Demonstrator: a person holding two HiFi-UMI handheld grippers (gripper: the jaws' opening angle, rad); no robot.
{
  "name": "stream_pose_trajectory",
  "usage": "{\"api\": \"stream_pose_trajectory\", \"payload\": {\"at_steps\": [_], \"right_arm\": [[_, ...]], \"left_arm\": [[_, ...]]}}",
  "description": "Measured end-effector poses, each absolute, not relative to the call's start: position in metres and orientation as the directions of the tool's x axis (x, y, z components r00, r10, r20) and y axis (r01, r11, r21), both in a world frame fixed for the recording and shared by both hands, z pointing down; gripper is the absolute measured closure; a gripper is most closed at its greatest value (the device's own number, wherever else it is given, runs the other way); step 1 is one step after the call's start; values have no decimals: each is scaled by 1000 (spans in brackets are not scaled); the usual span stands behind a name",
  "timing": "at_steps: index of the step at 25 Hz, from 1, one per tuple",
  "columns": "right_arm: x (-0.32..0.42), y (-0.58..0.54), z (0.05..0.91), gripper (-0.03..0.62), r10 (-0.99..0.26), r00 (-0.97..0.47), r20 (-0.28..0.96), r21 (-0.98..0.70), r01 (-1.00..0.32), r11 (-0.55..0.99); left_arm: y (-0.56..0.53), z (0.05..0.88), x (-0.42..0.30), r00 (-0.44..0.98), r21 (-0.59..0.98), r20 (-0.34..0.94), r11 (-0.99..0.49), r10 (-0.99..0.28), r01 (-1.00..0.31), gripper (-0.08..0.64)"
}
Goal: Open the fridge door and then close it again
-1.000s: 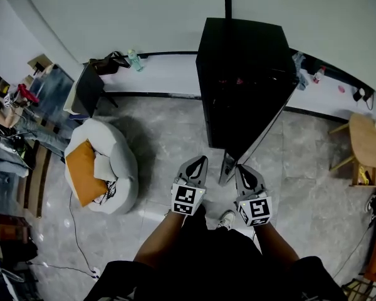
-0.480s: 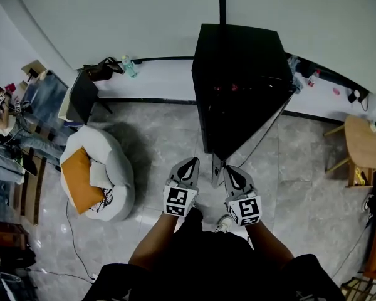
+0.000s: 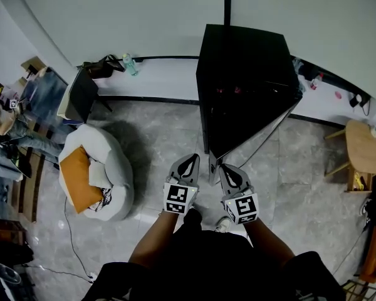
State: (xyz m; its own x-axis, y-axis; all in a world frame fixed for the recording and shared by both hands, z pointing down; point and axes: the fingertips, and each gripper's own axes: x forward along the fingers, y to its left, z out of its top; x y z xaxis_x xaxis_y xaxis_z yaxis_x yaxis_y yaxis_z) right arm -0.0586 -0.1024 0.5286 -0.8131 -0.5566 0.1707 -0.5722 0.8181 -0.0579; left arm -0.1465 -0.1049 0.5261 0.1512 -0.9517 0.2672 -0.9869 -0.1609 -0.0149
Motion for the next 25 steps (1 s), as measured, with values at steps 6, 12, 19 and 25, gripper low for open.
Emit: {"api": "stream_pose_trajectory", "payload": {"at_steps": [6,12,19,25], "right_arm": [[-76,-115,529,583,-527,-831,179,-34,-541,841],[-93,-130,530,583,-524,-832,184,-20,-536,844],[-114,-151,531,583,-495,-847,192,-11,-506,862],[-131,-172,531,583,-490,-848,200,-3,-501,866]], "left_arm": [[-114,520,-163,132,30,243,-129,-961,-991,538],[-125,515,-178,123,36,224,-118,-967,-992,538],[-143,506,-192,130,25,209,-127,-969,-992,538],[-160,501,-202,132,27,200,-130,-971,-991,538]]}}
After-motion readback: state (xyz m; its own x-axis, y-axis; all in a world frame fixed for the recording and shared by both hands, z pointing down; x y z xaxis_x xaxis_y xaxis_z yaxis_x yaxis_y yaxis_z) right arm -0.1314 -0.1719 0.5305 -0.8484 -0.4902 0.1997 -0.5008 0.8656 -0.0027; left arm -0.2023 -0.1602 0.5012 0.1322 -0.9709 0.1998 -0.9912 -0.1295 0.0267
